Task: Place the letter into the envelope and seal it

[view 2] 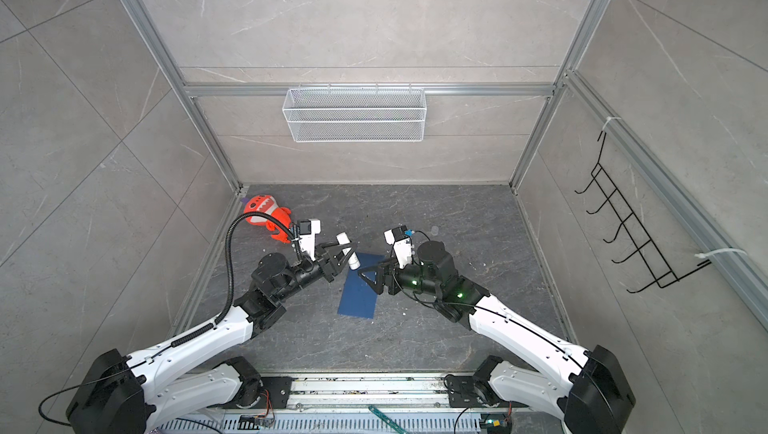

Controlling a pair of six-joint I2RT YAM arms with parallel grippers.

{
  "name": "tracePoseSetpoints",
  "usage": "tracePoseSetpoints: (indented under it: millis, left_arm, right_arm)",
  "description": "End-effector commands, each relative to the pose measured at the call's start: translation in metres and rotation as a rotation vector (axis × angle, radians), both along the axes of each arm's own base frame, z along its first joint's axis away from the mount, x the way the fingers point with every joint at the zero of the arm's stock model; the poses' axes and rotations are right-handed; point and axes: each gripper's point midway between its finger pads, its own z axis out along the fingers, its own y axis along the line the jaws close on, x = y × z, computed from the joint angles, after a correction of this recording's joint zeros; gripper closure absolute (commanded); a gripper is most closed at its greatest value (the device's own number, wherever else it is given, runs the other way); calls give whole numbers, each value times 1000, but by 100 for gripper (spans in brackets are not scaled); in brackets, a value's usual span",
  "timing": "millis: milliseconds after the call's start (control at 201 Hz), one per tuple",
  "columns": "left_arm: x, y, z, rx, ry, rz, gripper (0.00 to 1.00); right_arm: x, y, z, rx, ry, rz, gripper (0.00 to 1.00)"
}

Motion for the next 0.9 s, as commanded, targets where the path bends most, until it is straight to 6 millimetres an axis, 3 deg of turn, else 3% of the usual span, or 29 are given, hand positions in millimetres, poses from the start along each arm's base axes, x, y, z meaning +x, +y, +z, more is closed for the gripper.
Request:
tracePoseSetpoints:
  millis: [0, 423, 732, 891]
  left_arm:
    - [-4, 1, 47, -131, -85, -29, 100]
    - [-7, -4, 54, -195, -44, -76, 100]
    - [-10, -5, 57, -213, -3, -100, 100]
    - [-11, -4, 58, -214, 7, -101, 100]
  right_arm:
    - [-6, 11, 13, 77, -2, 68, 18]
    - [-9, 25, 27, 150, -13, 142, 38]
    - [-8, 29, 33, 172, -29, 156, 60]
    - [-7, 31, 33, 178, -27, 164, 62]
